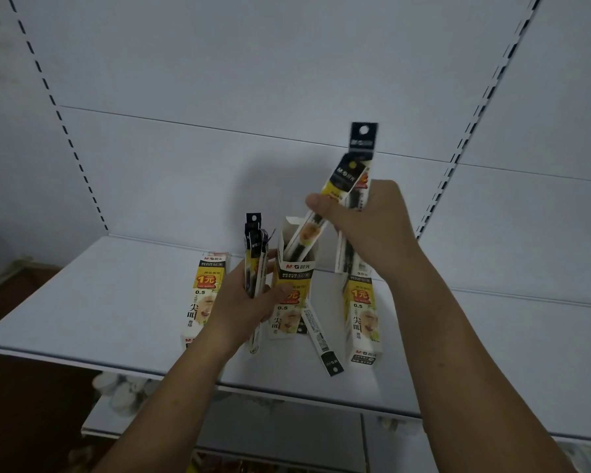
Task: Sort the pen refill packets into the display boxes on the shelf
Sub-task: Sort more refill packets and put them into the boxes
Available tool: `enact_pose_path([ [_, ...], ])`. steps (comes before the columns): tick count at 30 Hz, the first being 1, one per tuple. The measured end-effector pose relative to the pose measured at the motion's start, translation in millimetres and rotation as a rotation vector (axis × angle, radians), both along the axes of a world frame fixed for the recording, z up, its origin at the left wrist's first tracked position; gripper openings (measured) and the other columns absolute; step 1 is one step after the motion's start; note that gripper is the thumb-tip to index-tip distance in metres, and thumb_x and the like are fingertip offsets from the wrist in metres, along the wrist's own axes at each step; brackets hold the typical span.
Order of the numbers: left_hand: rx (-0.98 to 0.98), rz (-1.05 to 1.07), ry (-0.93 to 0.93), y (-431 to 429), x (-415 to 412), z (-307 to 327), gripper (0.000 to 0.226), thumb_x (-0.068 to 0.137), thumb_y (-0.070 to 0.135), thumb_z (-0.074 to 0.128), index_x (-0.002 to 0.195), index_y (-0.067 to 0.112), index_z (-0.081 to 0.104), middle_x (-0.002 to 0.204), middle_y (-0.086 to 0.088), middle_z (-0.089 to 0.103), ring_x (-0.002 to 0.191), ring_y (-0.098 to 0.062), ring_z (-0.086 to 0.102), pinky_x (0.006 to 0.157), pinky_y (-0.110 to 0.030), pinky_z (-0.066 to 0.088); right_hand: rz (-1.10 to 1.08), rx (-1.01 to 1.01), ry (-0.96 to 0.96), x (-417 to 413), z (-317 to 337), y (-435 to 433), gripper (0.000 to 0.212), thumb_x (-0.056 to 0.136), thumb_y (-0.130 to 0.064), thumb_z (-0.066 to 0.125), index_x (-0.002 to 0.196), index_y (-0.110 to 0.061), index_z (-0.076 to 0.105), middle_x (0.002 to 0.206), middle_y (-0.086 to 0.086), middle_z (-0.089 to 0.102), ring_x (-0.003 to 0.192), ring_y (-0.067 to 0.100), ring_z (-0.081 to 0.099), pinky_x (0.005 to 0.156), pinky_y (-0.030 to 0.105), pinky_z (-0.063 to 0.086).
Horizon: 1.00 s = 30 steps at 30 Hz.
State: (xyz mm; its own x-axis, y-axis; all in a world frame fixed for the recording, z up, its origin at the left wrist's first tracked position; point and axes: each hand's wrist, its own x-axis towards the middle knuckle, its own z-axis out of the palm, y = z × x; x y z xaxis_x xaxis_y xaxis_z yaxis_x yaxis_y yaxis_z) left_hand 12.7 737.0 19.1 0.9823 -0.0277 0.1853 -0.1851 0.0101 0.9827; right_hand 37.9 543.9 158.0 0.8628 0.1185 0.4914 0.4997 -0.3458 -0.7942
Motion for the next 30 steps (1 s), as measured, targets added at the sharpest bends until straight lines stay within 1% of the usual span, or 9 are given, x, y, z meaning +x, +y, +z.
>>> enact_pose_path([
  [5,-0.01,0.004,-0.002,0,2,-2,0.037,0.093,0.011,0.076,0.125,0.029,0.069,0.076,-0.004,0.074,0.054,-0.017,0.053,0.054,-0.034,0.046,0.093,-0.251,0.149,4,-22,14,0.023,0.082,-0.032,0.088,0.077,-0.014,0.074,0.07,-0.006,0.072,0.06,0.007,0.067,0.056,0.018,0.051],
  [8,-0.008,0.002,-0.004,-1,3,-1,0.039,0.094,0.01,0.075,0.128,0.027,0.068,0.07,-0.001,0.071,0.054,-0.021,0.05,0.054,-0.035,0.045,0.079,-0.29,0.18,3,-24,16,0.025,0.077,-0.03,0.092,0.073,-0.019,0.07,0.067,-0.01,0.07,0.058,0.001,0.065,0.055,0.016,0.05],
  [10,-0.001,0.001,0.0,-1,2,0,0.037,0.094,0.01,0.075,0.127,0.025,0.068,0.078,-0.002,0.075,0.054,-0.016,0.054,0.054,-0.034,0.046,0.068,-0.232,0.141,2,-20,13,0.028,0.078,-0.033,0.09,0.079,-0.012,0.072,0.071,0.0,0.07,0.058,0.006,0.063,0.057,0.018,0.051],
  [14,0.02,-0.007,-0.002,1,1,-2,0.042,0.094,0.013,0.076,0.133,0.024,0.065,0.101,-0.005,0.08,0.059,-0.008,0.063,0.055,-0.03,0.05,0.016,-0.1,0.054,1,-15,6,0.017,0.086,-0.032,0.084,0.082,-0.017,0.077,0.073,-0.002,0.07,0.06,0.004,0.06,0.061,0.015,0.049],
  [18,0.035,0.015,-0.008,0,1,-1,0.043,0.094,0.013,0.076,0.133,0.024,0.065,0.099,-0.003,0.08,0.057,-0.006,0.062,0.055,-0.031,0.049,0.054,-0.169,0.076,-2,-22,11,0.023,0.092,-0.034,0.078,0.08,-0.015,0.076,0.067,-0.004,0.067,0.055,0.002,0.056,0.057,0.014,0.046],
  [21,0.041,0.009,-0.009,0,0,0,0.043,0.094,0.015,0.076,0.132,0.03,0.064,0.106,-0.003,0.08,0.058,-0.008,0.062,0.057,-0.035,0.05,-0.021,-0.126,0.06,-1,-32,17,0.044,0.107,-0.044,0.052,0.08,-0.013,0.068,0.063,0.0,0.059,0.053,0.005,0.049,0.054,0.017,0.04],
  [23,0.033,0.004,-0.008,1,-2,1,0.043,0.094,0.014,0.076,0.13,0.033,0.063,0.108,-0.002,0.08,0.061,-0.005,0.065,0.057,-0.032,0.05,-0.076,0.007,0.071,-1,-36,20,0.044,0.112,-0.034,0.04,0.082,-0.009,0.06,0.063,-0.001,0.05,0.056,0.011,0.046,0.055,0.026,0.04],
  [28,0.039,0.018,-0.001,0,-4,4,0.039,0.094,0.01,0.075,0.129,0.025,0.065,0.068,0.011,0.071,0.052,-0.005,0.057,0.055,-0.032,0.047,-0.169,0.211,-0.065,-4,-21,16,0.029,0.109,-0.015,0.044,0.09,0.0,0.06,0.068,0.013,0.058,0.053,0.021,0.055,0.048,0.03,0.047],
  [30,0.058,0.026,0.005,0,-4,4,0.041,0.093,0.012,0.075,0.132,0.022,0.066,0.071,0.011,0.072,0.054,-0.003,0.06,0.055,-0.03,0.047,-0.203,0.202,-0.184,-5,-14,14,0.026,0.109,-0.015,0.048,0.09,-0.004,0.062,0.074,0.014,0.065,0.057,0.019,0.062,0.052,0.021,0.047],
])
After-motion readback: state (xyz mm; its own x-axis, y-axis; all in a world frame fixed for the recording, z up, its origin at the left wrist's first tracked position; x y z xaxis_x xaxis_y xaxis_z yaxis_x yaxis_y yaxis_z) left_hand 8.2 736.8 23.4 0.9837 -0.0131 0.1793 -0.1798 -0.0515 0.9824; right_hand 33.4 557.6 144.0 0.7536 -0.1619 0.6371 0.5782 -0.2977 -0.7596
